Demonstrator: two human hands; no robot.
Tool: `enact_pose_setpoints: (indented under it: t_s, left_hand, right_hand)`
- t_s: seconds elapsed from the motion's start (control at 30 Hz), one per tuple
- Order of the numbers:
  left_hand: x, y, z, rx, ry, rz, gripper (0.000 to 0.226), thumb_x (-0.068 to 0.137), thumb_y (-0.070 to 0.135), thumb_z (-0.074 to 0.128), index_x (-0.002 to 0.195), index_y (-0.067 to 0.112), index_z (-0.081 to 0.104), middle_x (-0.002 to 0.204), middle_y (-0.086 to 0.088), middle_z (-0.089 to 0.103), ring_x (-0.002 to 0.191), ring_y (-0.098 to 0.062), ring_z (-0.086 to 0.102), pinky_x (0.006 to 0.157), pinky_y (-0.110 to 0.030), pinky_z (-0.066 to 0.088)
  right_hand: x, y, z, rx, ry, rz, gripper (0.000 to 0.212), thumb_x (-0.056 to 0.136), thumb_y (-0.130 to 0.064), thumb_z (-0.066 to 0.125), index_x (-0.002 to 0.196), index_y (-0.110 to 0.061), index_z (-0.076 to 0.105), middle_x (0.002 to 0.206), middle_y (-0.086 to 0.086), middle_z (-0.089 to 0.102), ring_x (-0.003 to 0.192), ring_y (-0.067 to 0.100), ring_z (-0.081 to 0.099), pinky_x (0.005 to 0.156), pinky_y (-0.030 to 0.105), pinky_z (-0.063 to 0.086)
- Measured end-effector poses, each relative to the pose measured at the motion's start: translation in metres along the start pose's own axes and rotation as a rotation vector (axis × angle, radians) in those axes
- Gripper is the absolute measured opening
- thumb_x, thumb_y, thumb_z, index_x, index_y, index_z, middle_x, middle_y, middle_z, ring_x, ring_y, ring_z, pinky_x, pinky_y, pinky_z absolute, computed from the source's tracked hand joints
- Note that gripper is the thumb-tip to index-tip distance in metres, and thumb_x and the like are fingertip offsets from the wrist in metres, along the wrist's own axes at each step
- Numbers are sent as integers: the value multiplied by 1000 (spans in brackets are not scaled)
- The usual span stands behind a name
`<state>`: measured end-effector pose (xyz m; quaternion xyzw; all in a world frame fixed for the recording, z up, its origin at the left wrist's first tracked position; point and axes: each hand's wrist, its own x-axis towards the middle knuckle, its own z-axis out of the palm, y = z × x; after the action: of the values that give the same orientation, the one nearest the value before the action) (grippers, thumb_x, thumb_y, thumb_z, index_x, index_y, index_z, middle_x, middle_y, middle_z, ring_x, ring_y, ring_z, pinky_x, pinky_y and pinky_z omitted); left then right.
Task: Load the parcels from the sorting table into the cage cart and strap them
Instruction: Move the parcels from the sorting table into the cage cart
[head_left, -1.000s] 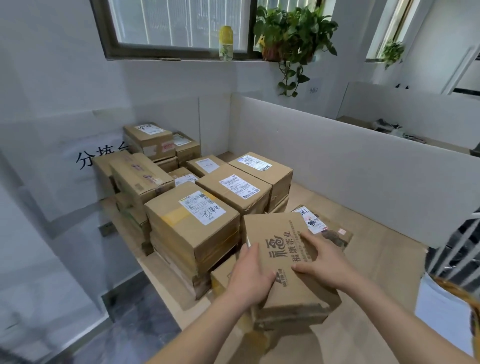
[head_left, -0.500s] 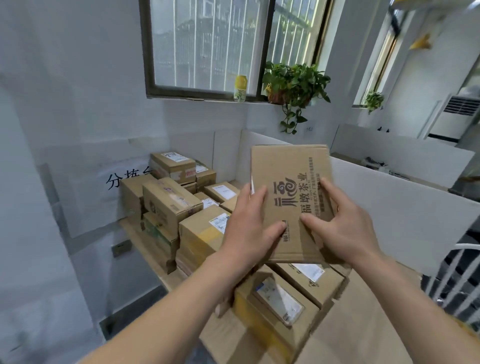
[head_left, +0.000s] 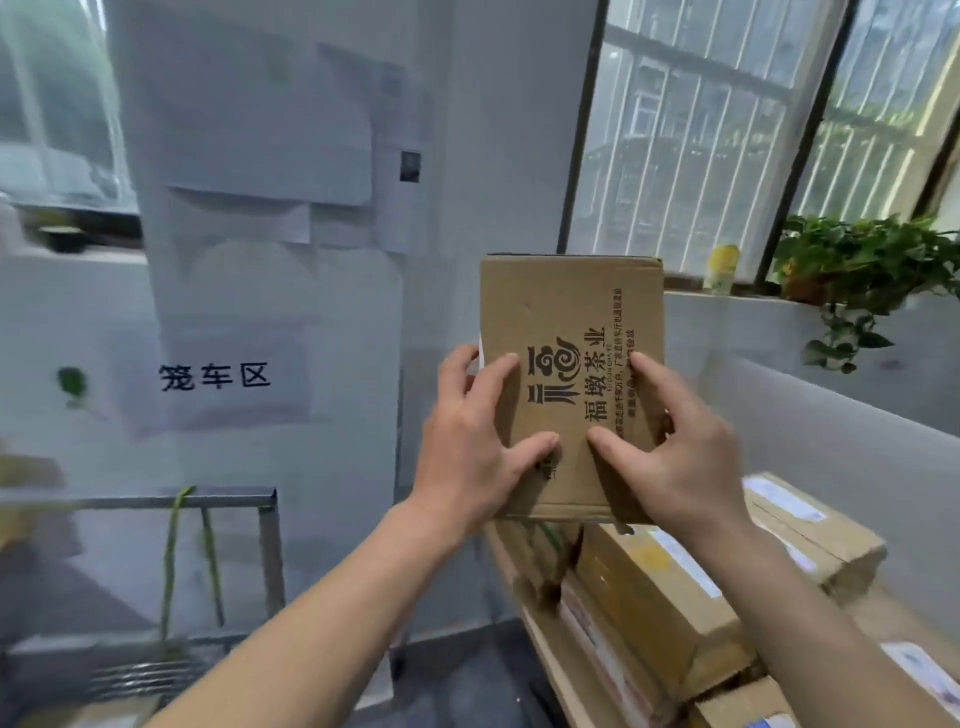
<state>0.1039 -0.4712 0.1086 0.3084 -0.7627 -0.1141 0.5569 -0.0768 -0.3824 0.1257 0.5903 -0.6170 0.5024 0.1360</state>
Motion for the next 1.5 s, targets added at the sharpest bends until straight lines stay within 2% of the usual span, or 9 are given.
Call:
enact_pose_setpoints:
  t_s: [0.13,0.23,0.33,0.47,0.63,0.83,0.93,1.3,1.5]
  left_hand:
    - [-3,-35,-43,128,102,-66,80,64,40,86,133,12,56,145,-13,38,118,-6,38,103,-16,29]
    - [-10,-55,-76,251,157,-140,80,67,41,85,135,14,53,147,-11,36,120,-10,40,103,-27,38]
    - [-20,-70,-107,383,229,-199,79,70,40,85,137,13,52,148,-10,35,123,-14,42,103,-29,38]
    - [-40,-80,-139,544,315,-269,78,72,37,85,138,12,51,148,-11,34,118,4,28,103,-19,29]
    - [-73,-82,-171,703,406,-365,78,72,36,85,138,13,52,149,-12,34,124,1,26,98,3,17]
    - [-120,-81,-215,840,510,-514,79,69,34,88,136,11,54,147,-16,38,137,-26,36,109,-27,29]
    - [-147,-89,-237,880,535,-585,80,69,36,87,137,12,53,147,-14,37,136,-22,33,109,-24,27]
    - [-254,-151,-310,812,568,-863,82,70,33,87,141,14,49,150,-9,33,134,-19,37,108,-20,26]
    - [-323,-184,-329,729,568,-1037,83,70,33,88,141,14,49,149,-9,32,133,-22,41,112,-31,35]
  right_hand:
    - [16,-22,57,127,-123,-100,73,76,-32,84,141,-25,52,125,-13,60,110,5,58,93,18,44]
    - [26,-41,103,224,-183,-191,68,78,-34,82,139,-26,54,123,-14,61,109,5,58,94,25,49]
    - [31,-62,146,352,-224,-236,65,76,-30,83,135,-26,59,114,-19,60,102,-3,57,93,12,44]
    - [31,-85,194,524,-324,-343,63,76,-26,85,133,-21,61,117,-17,59,106,0,59,95,10,42]
    - [15,-117,238,714,-427,-432,61,75,-24,85,132,-22,62,121,-21,58,109,-5,56,96,4,40]
    - [-22,-167,275,846,-549,-491,62,74,-25,86,131,-24,63,123,-15,63,116,4,59,102,18,44]
    - [-44,-192,293,879,-638,-528,62,75,-25,85,132,-21,62,119,-15,62,108,-2,57,97,5,40]
    - [-147,-268,374,794,-917,-541,63,77,-27,83,135,-23,59,117,-22,56,108,1,57,95,18,44]
    - [-215,-286,416,726,-1089,-508,64,77,-28,84,136,-25,58,118,-22,55,111,0,57,97,19,44]
